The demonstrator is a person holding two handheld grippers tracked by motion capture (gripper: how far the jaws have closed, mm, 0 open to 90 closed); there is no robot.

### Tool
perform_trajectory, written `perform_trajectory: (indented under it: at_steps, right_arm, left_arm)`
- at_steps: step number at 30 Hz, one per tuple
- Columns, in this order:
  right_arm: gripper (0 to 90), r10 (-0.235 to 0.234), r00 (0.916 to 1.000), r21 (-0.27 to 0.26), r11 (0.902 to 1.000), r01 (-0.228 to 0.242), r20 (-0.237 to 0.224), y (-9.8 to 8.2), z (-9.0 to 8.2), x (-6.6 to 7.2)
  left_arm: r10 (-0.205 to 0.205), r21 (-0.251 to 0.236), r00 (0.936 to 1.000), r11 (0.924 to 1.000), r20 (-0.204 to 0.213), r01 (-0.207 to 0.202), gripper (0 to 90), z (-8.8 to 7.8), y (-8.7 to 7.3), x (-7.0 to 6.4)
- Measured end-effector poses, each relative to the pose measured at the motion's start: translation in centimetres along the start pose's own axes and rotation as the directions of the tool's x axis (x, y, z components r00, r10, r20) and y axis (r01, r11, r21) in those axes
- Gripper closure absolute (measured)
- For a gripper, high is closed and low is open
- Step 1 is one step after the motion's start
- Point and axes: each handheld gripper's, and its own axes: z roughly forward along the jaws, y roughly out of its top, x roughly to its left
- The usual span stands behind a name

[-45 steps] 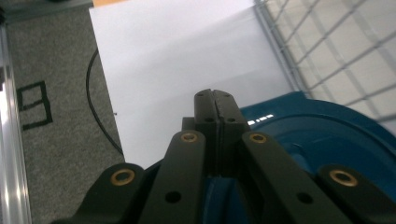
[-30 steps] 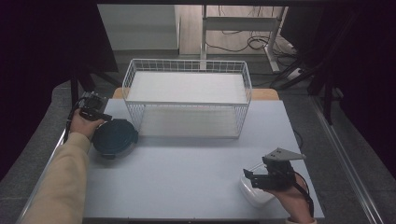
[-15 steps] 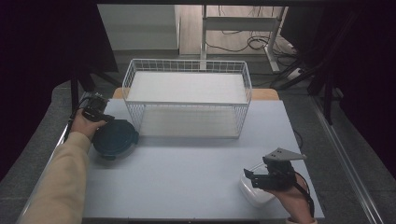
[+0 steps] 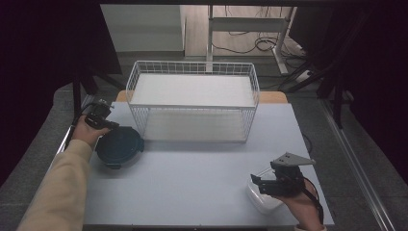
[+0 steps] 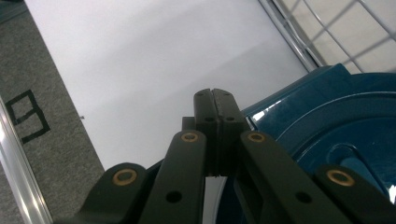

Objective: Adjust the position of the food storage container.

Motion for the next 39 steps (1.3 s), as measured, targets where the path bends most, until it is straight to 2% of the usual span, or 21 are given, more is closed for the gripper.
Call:
perform_trajectory:
  at_steps: [5, 7, 11, 17, 22, 27, 31, 33, 35, 39]
  right_arm:
    - [17.6, 0.000, 1.0000, -0.001, 1.0000, 0.000, -0.003, 0.0, 0.0, 0.1]
    - [17.6, -0.002, 1.0000, -0.002, 1.0000, 0.002, -0.003, 0.1, -0.1, 0.2]
    - [17.6, -0.005, 1.0000, -0.012, 0.9999, 0.004, -0.005, 0.2, -0.4, 0.2]
    - [17.6, -0.006, 1.0000, -0.015, 0.9999, 0.006, -0.006, 0.3, -0.5, 0.4]
    - [17.7, -0.012, 0.9999, -0.010, 0.9999, 0.012, -0.012, 0.3, -0.4, 0.6]
    - [17.6, -0.013, 0.9998, -0.008, 0.9999, 0.013, -0.012, 0.3, -0.3, 0.8]
    - [17.6, -0.012, 0.9999, -0.008, 0.9999, 0.012, -0.010, 0.3, -0.3, 0.7]
    - [17.6, -0.010, 0.9999, -0.008, 0.9999, 0.010, -0.008, 0.3, -0.3, 0.7]
    - [17.6, -0.010, 0.9999, -0.009, 0.9999, 0.010, -0.008, 0.3, -0.3, 0.7]
    - [17.6, -0.011, 0.9999, -0.012, 0.9999, 0.011, -0.008, 0.4, -0.5, 0.8]
  left_arm:
    - [0.000, -0.003, 0.9999, 1.0000, 0.013, 0.000, 90.0, -0.3, -0.5, -0.6]
    - [0.006, 0.000, 0.9995, 1.0000, 0.032, -0.006, 90.0, -0.4, -0.7, -1.0]
    - [0.045, 0.010, 0.9982, 0.9989, 0.041, -0.045, 90.0, -0.5, -0.8, -2.6]
    - [0.065, 0.016, 0.9956, 0.9977, 0.068, -0.066, 90.0, -0.9, -1.3, -4.7]
    - [0.087, 0.018, 0.9930, 0.9959, 0.080, -0.089, 90.0, -1.3, -2.0, -5.8]
    - [0.088, 0.014, 0.9922, 0.9958, 0.088, -0.090, 90.0, -1.5, -2.5, -6.0]
    - [0.095, 0.005, 0.9925, 0.9954, 0.077, -0.096, 90.0, -1.8, -2.6, -5.9]
    - [0.085, -0.015, 0.9951, 0.9964, 0.051, -0.084, 90.0, -2.4, -2.8, -5.7]
    - [0.060, -0.036, 0.9973, 0.9976, 0.043, -0.059, 90.0, -3.3, -3.1, -5.1]
    - [0.024, -0.036, 0.9995, 0.9991, 0.020, -0.023, 90.0, -4.8, -4.3, -4.2]
